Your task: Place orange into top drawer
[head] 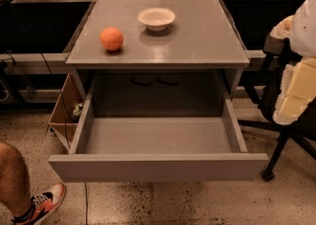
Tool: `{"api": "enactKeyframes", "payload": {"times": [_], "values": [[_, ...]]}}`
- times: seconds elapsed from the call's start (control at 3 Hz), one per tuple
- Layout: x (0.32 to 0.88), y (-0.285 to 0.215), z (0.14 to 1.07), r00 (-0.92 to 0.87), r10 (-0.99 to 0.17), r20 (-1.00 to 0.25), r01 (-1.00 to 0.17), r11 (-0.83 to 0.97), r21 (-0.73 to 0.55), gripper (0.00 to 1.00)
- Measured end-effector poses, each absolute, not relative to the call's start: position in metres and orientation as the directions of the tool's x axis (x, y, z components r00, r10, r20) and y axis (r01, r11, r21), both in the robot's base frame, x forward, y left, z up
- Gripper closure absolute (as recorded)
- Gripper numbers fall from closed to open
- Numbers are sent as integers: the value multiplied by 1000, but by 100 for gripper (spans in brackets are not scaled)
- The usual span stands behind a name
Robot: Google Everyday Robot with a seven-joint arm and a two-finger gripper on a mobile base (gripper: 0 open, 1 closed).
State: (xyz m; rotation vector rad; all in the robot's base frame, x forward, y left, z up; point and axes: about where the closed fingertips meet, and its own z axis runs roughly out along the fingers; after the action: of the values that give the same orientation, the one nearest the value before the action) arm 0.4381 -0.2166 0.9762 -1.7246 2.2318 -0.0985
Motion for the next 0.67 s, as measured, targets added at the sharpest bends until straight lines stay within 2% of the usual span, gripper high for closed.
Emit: {"api": "enactKeyframes", "payload": {"times": [0.33,0.67], "values": [[438,-217,976,-221,-953,-207,-931,270,-246,0],[481,-178,973,-140,-953,-268,-942,212,-259,0]]}}
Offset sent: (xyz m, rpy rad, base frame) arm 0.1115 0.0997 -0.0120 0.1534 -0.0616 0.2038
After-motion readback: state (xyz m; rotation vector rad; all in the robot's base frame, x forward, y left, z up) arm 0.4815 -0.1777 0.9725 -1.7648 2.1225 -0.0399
